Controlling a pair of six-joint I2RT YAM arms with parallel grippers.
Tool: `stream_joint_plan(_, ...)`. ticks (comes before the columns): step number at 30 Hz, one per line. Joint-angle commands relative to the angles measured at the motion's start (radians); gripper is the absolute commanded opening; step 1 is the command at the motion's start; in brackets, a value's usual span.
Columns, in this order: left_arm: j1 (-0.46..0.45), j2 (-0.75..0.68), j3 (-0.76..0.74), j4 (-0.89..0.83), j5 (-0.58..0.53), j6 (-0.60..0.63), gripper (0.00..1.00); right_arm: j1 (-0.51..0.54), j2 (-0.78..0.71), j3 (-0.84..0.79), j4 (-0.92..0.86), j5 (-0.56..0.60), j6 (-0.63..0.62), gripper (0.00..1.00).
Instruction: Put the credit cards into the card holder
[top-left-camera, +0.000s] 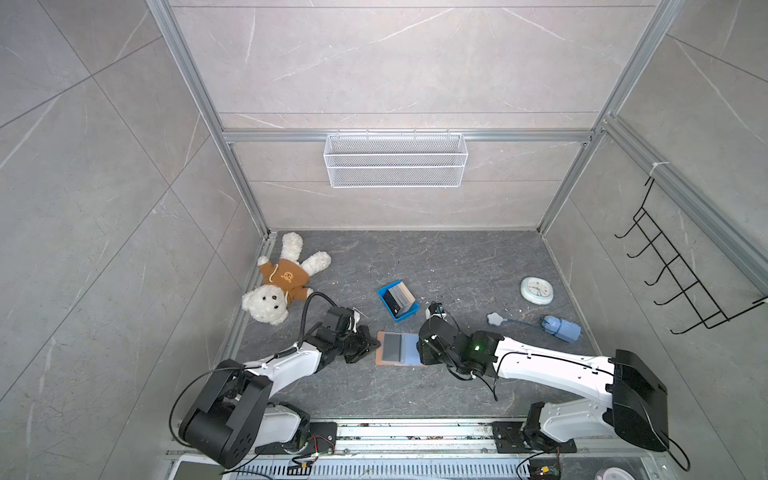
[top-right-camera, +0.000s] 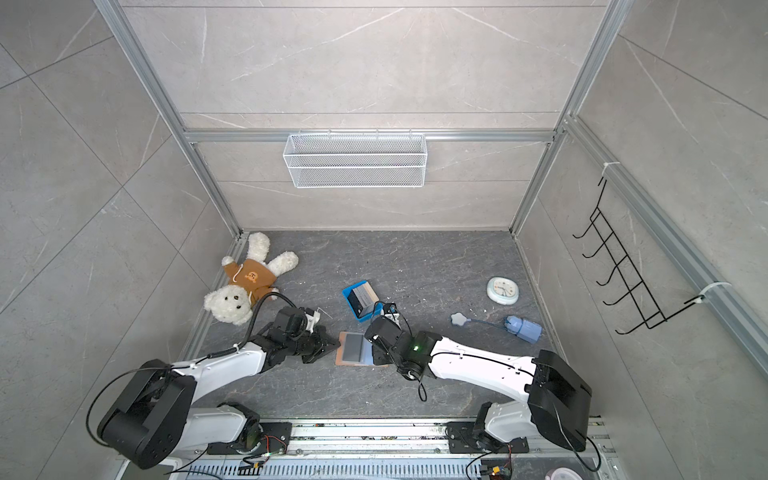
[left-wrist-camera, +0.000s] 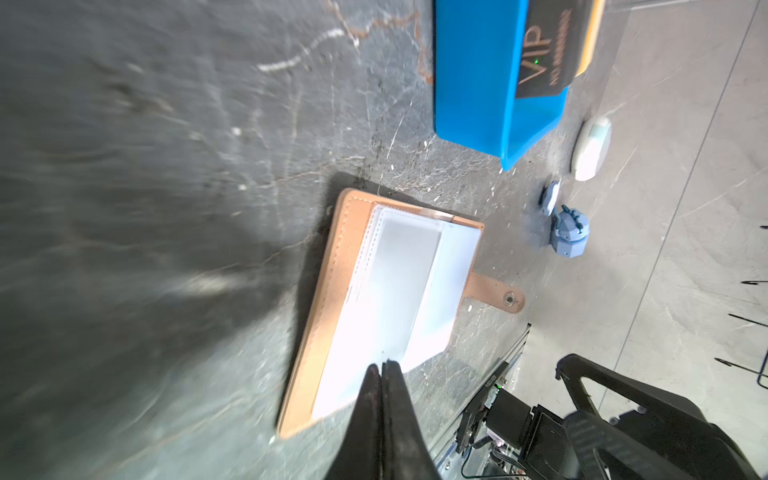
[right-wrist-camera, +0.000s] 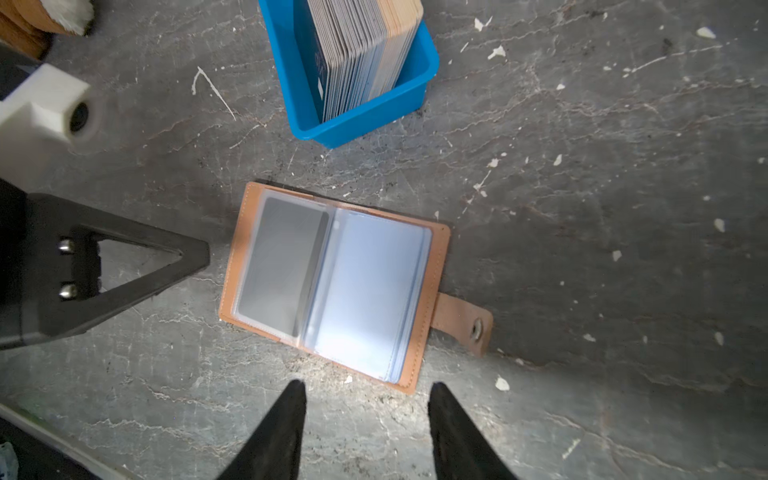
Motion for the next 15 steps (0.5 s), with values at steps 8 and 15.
stream_joint_plan(8,0.020,-0.106,0.127,-0.228,-0.030,0.152,0.10,-0.021,-0.069,0.009,-0.001,0.066,-0.087,0.59)
stream_joint_plan(15,0.020,-0.122,0.176,-0.231,-0.062,0.176,0.13,-0.108,-0.077,-0.008,0.077,-0.024,-0.144,0.66)
